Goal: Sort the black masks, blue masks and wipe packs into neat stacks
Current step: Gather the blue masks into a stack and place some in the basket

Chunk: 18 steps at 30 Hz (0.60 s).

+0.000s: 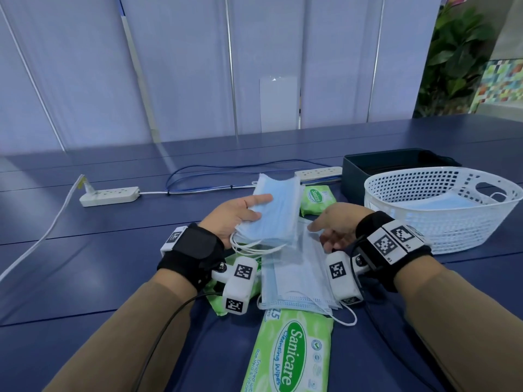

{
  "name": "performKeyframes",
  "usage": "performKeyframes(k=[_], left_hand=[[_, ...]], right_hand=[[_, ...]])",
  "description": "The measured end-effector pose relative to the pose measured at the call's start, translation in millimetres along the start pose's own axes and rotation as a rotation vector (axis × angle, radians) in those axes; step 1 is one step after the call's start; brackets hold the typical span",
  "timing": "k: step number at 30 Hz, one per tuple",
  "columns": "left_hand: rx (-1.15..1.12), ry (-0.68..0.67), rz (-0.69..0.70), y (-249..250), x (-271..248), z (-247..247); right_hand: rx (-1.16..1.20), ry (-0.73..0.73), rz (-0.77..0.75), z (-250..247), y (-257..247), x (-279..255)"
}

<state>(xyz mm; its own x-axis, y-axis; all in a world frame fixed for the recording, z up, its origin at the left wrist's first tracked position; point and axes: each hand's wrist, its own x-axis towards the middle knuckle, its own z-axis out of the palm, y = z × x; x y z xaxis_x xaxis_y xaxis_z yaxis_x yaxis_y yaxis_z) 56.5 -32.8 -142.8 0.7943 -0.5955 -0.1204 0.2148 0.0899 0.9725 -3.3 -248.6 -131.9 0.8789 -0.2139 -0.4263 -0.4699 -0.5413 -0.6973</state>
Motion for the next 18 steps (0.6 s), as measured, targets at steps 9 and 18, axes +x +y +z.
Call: performKeyframes(k=[9, 18], left_hand=[[0.054, 0.048, -0.104, -7, 0, 6], [-0.025, 0.051, -0.102, -2, -1, 2]], right_hand=[[0.055, 0.003, -0.033, 9, -1, 0], [-0.043, 0.227, -0.167, -16, -10, -9]])
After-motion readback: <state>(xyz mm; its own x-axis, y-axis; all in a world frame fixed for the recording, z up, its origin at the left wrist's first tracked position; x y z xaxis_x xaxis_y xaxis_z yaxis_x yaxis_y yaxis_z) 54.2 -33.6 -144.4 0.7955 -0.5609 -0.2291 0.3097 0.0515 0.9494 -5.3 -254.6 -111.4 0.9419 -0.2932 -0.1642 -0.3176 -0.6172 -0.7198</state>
